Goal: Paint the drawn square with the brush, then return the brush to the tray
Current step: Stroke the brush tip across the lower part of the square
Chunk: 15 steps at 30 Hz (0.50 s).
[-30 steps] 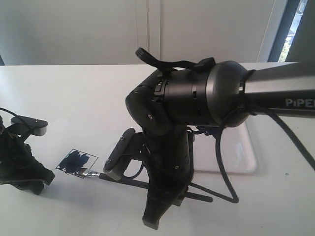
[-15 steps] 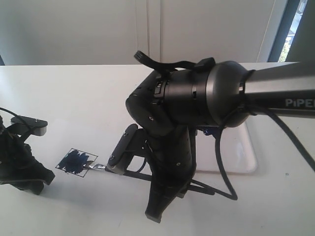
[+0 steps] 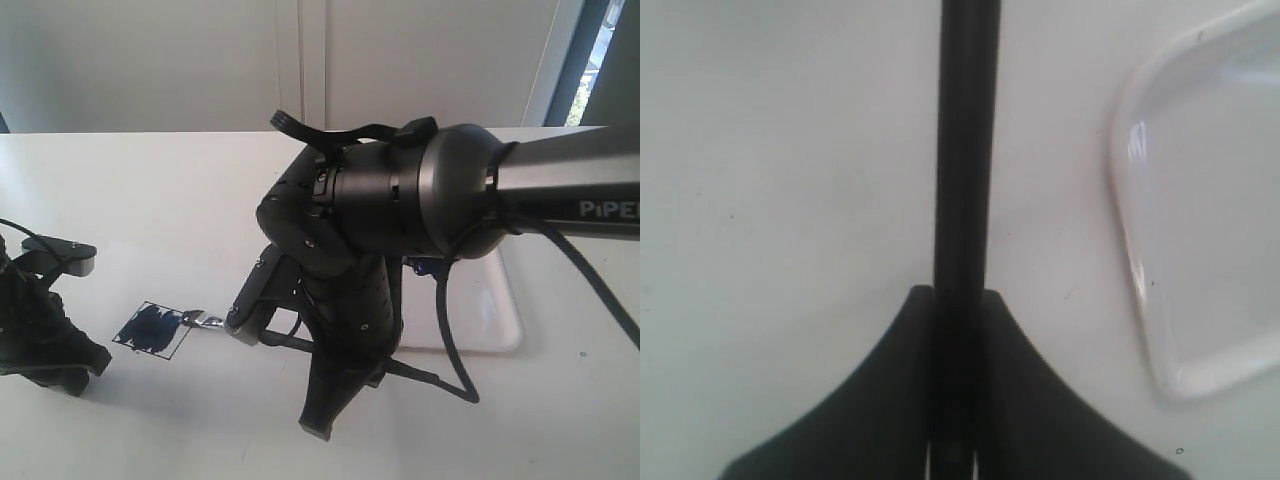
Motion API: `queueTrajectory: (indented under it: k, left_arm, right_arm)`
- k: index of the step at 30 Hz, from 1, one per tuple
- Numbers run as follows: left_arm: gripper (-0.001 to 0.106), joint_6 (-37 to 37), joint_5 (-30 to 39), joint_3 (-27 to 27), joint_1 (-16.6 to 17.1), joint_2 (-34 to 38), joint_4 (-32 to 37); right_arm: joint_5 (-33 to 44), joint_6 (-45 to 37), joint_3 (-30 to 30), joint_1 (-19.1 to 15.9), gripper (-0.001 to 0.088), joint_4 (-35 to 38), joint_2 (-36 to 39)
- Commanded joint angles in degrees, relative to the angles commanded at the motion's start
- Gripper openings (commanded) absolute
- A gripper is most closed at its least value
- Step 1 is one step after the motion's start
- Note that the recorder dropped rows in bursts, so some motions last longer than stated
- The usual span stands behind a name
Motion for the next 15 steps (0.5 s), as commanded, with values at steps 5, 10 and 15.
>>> queueTrajectory:
  k: [5, 10, 15]
  left_arm:
    - [0.047, 0.00, -0.17, 0.00, 0.00, 0.00, 0.00]
    - [0.047, 0.00, -0.17, 0.00, 0.00, 0.00, 0.00]
    - [0.047, 0.00, -0.17, 0.00, 0.00, 0.00, 0.00]
  right_arm:
    - [0.42, -3.48, 0.00, 0.00, 0.0000, 3.26, 0.00]
    - [1.91, -6.35, 0.00, 0.00, 0.0000, 6.35, 0.00]
    - [3.02, -7.35, 0.00, 0.00, 0.0000, 8.05, -1.05]
